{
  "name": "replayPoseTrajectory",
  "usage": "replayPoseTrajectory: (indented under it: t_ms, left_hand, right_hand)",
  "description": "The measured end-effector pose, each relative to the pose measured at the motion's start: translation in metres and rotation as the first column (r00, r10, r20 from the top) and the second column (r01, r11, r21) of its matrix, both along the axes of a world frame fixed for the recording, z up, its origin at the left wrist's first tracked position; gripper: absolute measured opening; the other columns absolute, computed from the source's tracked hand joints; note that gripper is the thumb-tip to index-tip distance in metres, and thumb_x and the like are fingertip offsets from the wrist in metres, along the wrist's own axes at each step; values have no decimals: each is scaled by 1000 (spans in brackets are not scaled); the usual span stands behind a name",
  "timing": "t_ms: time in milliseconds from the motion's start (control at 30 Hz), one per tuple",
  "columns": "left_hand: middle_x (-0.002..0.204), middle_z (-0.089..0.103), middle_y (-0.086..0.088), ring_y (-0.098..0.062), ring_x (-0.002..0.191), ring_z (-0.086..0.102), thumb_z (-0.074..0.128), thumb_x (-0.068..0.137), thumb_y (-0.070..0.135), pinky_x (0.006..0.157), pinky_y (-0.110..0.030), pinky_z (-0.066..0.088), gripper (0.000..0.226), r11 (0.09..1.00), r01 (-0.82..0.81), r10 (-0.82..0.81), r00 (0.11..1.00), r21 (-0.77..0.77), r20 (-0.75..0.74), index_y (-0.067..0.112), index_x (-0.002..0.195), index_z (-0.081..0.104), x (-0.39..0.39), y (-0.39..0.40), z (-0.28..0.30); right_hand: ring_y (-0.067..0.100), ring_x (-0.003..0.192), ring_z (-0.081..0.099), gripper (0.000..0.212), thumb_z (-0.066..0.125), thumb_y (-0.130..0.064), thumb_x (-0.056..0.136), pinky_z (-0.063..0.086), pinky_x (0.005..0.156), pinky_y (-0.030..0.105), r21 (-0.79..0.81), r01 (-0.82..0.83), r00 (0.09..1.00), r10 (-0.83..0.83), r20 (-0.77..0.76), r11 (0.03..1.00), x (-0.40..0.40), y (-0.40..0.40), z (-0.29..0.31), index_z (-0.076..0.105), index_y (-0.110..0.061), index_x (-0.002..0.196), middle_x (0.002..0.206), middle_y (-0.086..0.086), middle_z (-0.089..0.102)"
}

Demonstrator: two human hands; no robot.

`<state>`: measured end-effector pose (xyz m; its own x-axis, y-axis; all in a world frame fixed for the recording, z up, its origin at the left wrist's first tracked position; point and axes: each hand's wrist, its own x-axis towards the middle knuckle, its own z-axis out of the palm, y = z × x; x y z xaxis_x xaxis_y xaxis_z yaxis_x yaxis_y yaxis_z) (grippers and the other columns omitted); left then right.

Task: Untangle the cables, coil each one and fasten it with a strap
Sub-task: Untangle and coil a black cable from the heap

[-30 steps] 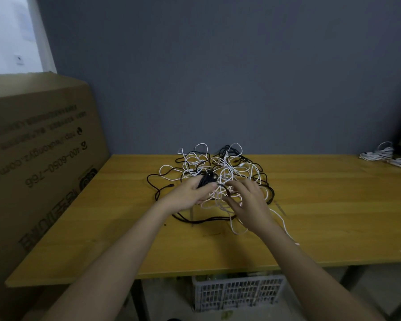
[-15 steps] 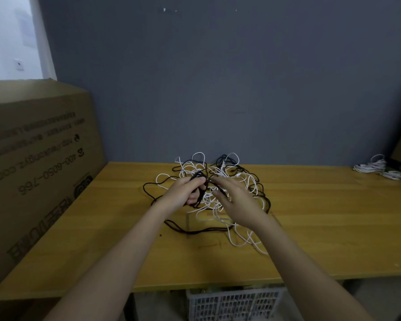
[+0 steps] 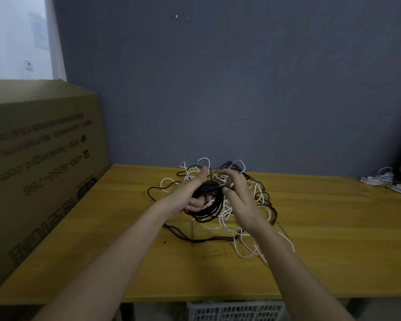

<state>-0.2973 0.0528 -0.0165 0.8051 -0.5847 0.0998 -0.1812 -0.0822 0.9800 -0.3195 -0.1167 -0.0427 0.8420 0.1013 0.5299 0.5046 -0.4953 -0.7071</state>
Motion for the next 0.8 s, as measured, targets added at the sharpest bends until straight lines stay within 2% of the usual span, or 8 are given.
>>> replayPoseTrajectory:
  t_ms: [100,233,333,467,567,667,733,800]
  left_hand:
    - [38,21,5,-10,35,18,13,87,70,40,-17,21,76,999,-40,40,999,-34,-12,7,63,49,6,-2,-1]
    - [37,23,4,-9,32,19,24,101,50,38,-18,19,63,994,-86,87,996,-62,22,7,64,52,31,-6,-8]
    - [35,23,6,-9,31,18,25,102,45,38,-18,18,59,991,-93,92,996,-92,-10,7,66,52,67,-10,-18]
    - [35,28,5,-10,32,25,20,102,50,40,-18,25,66,991,-110,106,993,-83,-52,7,64,54,133,-27,-31]
    - [41,38,2,-14,40,40,21,97,61,51,-23,39,73,976,-217,215,974,-19,-74,10,62,58,184,-45,-35]
    - [45,51,0,-21,53,57,27,94,65,75,-39,51,72,939,-343,343,937,18,-66,20,48,59,226,-62,-32]
    - [54,60,-4,-24,63,62,27,92,69,87,-45,50,72,925,-375,378,924,52,-63,13,69,66,245,-70,-25]
    - [69,65,-10,-27,71,63,24,82,81,83,-43,52,90,940,-327,338,930,94,-147,3,108,60,255,-75,-7]
  right_hand:
    - [-2,113,39,40,26,-45,95,31,99,14,-6,-37,997,36,-64,999,7,3,-8,49,-31,125,112,-11,41]
    - [-10,120,37,32,22,-46,102,28,100,13,38,-76,987,81,-136,996,26,9,-16,47,-43,122,122,-19,51]
    - [-6,115,49,34,26,-34,105,35,94,9,142,-122,979,142,-144,982,52,7,-14,50,-26,127,121,-12,57]
    - [-6,102,55,29,29,-29,104,40,89,10,155,-109,974,137,-183,982,117,-6,-17,53,-21,117,109,-9,60]
    - [-7,90,55,29,29,-30,104,41,82,12,114,-27,976,51,-214,993,172,-20,-22,52,-14,114,103,-3,59]
    - [3,84,57,28,31,-28,104,42,76,18,115,86,972,-58,-227,990,212,-30,-15,52,-10,108,93,-2,59]
    - [9,80,56,27,31,-27,104,41,70,20,125,155,961,-120,-249,980,227,-32,-7,52,-10,102,85,-3,58]
    - [12,82,57,28,31,-28,104,42,72,26,144,209,944,-161,-287,967,233,-35,6,52,-9,100,87,-1,59]
